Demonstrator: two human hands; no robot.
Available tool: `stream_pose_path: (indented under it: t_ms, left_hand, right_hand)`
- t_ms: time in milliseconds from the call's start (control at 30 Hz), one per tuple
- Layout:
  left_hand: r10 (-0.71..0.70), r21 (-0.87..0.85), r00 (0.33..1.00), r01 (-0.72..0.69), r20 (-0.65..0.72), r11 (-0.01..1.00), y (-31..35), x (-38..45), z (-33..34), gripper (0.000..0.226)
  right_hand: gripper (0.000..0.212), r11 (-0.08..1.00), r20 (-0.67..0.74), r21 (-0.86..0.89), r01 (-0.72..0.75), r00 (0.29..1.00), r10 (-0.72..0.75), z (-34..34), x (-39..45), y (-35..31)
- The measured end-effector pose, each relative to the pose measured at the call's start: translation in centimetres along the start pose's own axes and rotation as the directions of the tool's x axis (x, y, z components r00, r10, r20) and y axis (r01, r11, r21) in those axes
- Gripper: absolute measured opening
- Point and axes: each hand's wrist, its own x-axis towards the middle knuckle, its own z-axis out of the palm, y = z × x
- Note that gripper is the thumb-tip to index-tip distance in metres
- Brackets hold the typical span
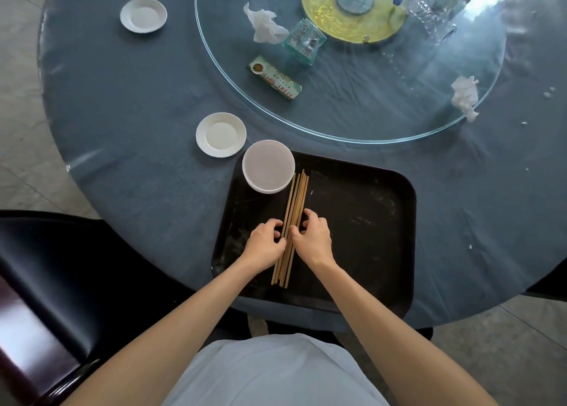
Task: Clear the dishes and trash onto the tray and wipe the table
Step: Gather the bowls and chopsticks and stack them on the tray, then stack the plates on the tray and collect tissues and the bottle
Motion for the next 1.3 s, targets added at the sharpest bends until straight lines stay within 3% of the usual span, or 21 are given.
stream_pose_path:
  t_ms: [167, 300, 400, 567, 733, 867, 967, 1033, 1167, 1300]
  left_hand:
    - [0.015, -0.009, 0.999, -0.015, 0.041, 1.0, 0.1, -0.1, -0.7, 0.052]
    - [0.047, -0.032, 0.999, -0.046, 0.023, 0.998, -0.1, -0.4, -2.7, 0.041]
    - [0.08, -0.026, 0.993, -0.083, -0.091, 0.996, -0.4, -0.7, -5.9, 0.015]
    - [0.017, -0.113, 0.948, -0.056, -0.316, 0.992, -1.7, -1.0, -13.1, 0.036]
    - [-0.078, -0.324, 0.899, -0.073, -0.431, 0.943, -3.4, 1.3, -21.3, 0.039]
    - [-0.226, -0.576, 0.895, -0.042, -0.385, 0.817, -4.4, 6.2, -27.5, 0.036]
    - [-0.332, -0.76, 0.902, 0.007, -0.275, 0.65, -5.2, 10.5, -31.8, 0.018]
    - [-0.375, -0.834, 0.9, 0.024, -0.223, 0.552, -6.1, 13.3, -34.2, 0.017]
    - [-0.396, -0.919, 0.905, 0.013, -0.157, 0.395, -7.0, 19.4, -38.8, 0.011]
    - [-0.409, -0.944, 0.899, -0.018, -0.159, 0.329, -6.9, 25.6, -42.8, 0.009]
  right_hand:
    - [0.063, 1.0, 0.003, 0.01, -0.002, 1.0, 0.002, -0.2, 0.1, -0.3]
    - [0.052, 0.998, -0.134, 0.054, 0.041, 0.99, -0.034, -2.1, 0.5, -1.2]
    - [0.045, 0.986, -0.23, 0.053, 0.155, 0.963, -0.139, -4.5, 1.7, -3.6]
    - [0.042, 0.938, -0.285, 0.002, 0.347, 0.899, -0.332, -7.7, 4.7, -10.2]
    - [0.045, 0.897, -0.214, -0.006, 0.442, 0.875, -0.433, -6.6, 7.4, -17.4]
    - [0.043, 0.903, 0.014, -0.072, 0.423, 0.906, -0.423, -3.7, 10.5, -21.8]
    - [0.043, 0.932, 0.248, -0.2, 0.301, 0.936, -0.249, -1.0, 13.0, -23.7]
    - [0.048, 0.926, 0.329, -0.285, 0.249, 0.932, -0.149, 0.7, 14.5, -24.4]
    - [0.049, 0.907, 0.291, -0.383, 0.176, 0.955, -0.063, 3.4, 17.3, -24.7]
    - [0.038, 0.906, 0.222, -0.405, 0.128, 0.974, -0.038, 4.8, 19.4, -23.9]
